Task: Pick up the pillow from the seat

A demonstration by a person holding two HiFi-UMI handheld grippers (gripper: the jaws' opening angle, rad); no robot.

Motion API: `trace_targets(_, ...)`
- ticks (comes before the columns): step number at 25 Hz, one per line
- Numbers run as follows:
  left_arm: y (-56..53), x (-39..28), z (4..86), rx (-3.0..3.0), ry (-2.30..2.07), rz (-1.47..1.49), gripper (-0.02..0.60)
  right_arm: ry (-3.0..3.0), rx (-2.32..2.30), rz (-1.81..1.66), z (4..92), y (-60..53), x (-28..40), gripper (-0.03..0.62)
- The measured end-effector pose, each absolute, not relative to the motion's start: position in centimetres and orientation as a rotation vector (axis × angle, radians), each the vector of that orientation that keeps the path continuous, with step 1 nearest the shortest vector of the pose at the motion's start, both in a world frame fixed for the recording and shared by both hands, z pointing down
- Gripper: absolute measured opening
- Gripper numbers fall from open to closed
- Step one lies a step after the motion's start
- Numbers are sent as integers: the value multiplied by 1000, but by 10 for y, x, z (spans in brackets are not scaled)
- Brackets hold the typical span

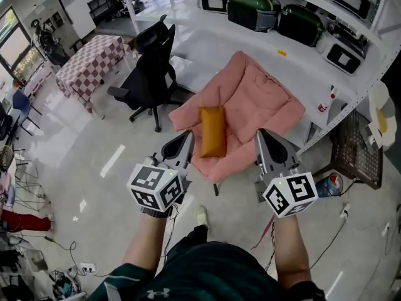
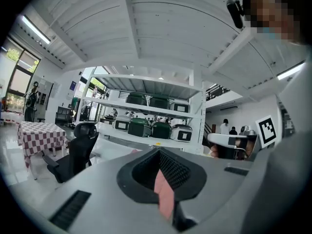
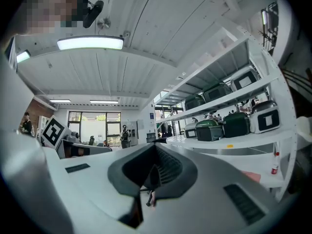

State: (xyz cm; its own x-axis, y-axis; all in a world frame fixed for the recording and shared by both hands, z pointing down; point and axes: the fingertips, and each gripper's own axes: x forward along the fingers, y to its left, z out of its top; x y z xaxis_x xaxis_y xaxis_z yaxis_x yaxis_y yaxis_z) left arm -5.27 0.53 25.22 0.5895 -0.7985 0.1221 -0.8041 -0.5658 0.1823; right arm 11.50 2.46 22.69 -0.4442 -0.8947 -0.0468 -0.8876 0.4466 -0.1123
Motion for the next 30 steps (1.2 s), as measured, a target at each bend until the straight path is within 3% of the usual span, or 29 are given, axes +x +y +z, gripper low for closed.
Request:
trace_targets(15, -143, -104, 273, 2613, -1267, 64, 2, 2516, -1753, -140, 246, -112, 81, 2)
trace_targets(30, -247, -77, 377, 2489, -1218, 162, 2, 2606, -1712, -269, 320, -232, 88, 3)
